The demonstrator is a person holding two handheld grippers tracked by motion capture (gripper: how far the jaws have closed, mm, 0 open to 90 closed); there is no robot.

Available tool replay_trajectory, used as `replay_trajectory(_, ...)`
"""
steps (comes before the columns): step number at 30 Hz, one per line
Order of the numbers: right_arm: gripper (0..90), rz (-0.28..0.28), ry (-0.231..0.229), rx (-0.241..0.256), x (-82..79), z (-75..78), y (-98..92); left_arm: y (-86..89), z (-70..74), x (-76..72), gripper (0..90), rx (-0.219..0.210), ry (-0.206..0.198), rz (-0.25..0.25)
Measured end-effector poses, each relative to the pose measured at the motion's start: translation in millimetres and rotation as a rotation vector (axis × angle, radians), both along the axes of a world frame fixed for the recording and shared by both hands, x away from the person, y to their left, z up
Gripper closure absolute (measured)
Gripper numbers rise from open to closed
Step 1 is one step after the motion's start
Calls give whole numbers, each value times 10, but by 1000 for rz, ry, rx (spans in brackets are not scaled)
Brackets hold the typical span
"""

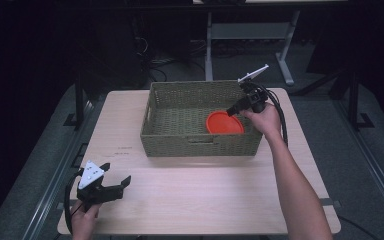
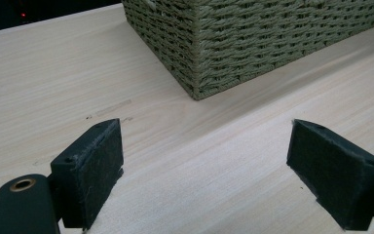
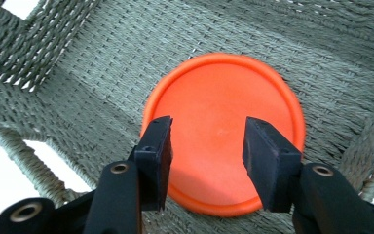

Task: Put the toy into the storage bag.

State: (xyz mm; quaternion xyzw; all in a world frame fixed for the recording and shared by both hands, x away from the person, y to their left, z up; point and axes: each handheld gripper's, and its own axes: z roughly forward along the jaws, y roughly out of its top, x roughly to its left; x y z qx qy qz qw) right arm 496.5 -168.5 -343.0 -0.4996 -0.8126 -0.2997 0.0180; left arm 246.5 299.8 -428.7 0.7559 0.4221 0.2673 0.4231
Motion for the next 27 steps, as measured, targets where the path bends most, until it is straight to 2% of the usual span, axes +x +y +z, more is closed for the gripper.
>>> replay_trajectory(13,377,30,-16,61,-119,75,-58,-4,5,-5,128,-1,-3,-3)
replay_trajectory(19,318,63,-53,106,-228,187,-80,-2,5,-6,128,-6,-5,3)
replay_trajectory(27,308,100,-80,136,-385,249,-113,-7,6,-7,128,-7,-6,1)
